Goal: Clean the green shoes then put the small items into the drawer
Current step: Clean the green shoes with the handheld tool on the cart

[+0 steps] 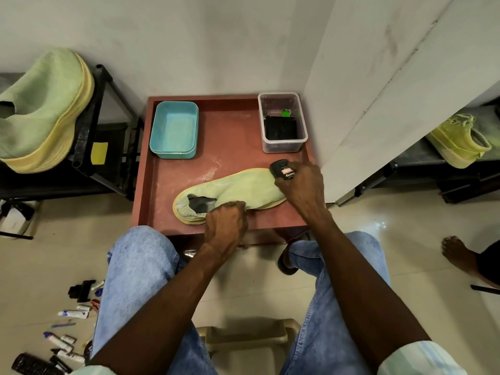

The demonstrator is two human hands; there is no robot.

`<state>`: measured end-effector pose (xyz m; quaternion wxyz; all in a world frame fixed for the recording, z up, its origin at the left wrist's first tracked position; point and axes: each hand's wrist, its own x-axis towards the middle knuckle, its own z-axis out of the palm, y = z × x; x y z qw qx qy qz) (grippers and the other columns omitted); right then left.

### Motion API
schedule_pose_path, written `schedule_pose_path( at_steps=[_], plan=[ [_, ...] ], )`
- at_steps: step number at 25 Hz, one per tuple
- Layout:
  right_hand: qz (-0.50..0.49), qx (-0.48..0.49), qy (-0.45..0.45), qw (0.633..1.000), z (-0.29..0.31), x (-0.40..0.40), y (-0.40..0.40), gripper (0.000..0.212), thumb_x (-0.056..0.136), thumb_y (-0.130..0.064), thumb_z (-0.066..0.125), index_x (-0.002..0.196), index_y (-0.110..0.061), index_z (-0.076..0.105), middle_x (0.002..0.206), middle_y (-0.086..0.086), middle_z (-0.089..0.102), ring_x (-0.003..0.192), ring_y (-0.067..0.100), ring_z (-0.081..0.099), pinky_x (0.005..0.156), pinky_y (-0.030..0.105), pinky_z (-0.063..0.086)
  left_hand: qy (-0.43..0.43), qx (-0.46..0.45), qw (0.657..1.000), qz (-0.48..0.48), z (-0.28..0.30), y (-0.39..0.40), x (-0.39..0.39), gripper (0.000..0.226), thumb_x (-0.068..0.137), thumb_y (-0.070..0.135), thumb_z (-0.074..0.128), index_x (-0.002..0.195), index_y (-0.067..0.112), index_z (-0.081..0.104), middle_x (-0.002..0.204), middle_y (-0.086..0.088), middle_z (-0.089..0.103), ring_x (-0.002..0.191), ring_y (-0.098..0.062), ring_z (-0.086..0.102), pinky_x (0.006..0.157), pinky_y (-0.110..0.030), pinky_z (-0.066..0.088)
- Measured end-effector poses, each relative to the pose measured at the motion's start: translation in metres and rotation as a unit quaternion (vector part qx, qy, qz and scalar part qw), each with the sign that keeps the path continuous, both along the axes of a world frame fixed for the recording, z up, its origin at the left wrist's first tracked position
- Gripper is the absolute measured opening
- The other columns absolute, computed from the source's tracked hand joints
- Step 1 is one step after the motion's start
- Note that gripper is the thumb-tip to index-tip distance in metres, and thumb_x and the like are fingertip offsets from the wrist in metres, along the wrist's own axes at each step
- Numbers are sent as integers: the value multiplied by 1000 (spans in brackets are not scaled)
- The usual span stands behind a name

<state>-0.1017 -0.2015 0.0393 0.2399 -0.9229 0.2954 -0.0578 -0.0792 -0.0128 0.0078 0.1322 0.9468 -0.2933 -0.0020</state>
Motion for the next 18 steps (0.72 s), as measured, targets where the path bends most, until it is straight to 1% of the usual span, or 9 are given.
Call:
schedule_pose_path(
  at_steps=[2,3,6,9,10,13,16,17,18],
  plan=[
    [80,86,49,992,-3,-4,14,52,69,-35,78,117,-18,70,109,4,72,90,18,65,76,26,52,1,2,1000,2,-1,0,-1,15,66,12,73,80,15,74,65,-5,70,54,-28,65,45,-23,41],
    [77,82,50,992,-3,-2,12,53,69,-37,78,118,-18,70,109,3,72,91,18,65,77,26,52,8,0,1000,6,1,-2,-1,15,69,12,72,83,15,75,68,-6,71,57,-28,66,47,-25,43],
    [0,-59,13,998,-6,4,2,53,71,-42,73,117,-17,69,113,8,67,101,25,59,84,31,45,27,-9,999,14,4,-1,-2,16,81,13,65,93,13,75,77,-9,72,66,-30,68,53,-29,46],
    [110,-3,61,992,-10,2,18,56,66,-45,75,118,-24,69,109,3,70,89,16,60,73,25,45,31,32,999,0,8,1,-4,21,83,16,60,100,16,72,85,-10,73,75,-32,69,58,-30,46],
    [104,3,54,993,-7,2,15,54,65,-44,75,116,-26,70,106,2,72,85,16,61,70,25,45,38,37,999,0,10,0,-5,23,85,18,58,103,16,72,88,-11,73,79,-33,69,61,-31,47],
    [-20,-60,-12,998,0,3,-3,49,66,-42,72,110,-19,72,103,9,70,92,27,61,79,32,45,55,19,998,19,16,-3,-3,27,90,19,55,111,14,71,97,-15,73,88,-35,68,69,-35,49],
    [91,7,40,995,-7,0,12,53,63,-46,70,109,-21,73,100,6,72,89,23,64,69,26,44,78,53,995,13,15,-6,-3,29,90,20,52,114,16,69,103,-13,72,97,-34,66,74,-34,48],
    [103,10,52,993,-7,0,15,52,65,-45,72,111,-21,72,102,5,72,90,22,64,68,25,42,80,67,994,15,14,-6,-3,28,91,22,52,114,18,68,103,-12,71,97,-34,66,75,-34,48],
    [70,-14,41,997,-7,3,10,51,67,-43,73,113,-20,71,104,7,71,93,24,63,71,26,42,78,72,994,21,13,-7,-2,28,91,23,52,113,18,68,103,-12,72,97,-33,66,76,-34,48]
  ],
)
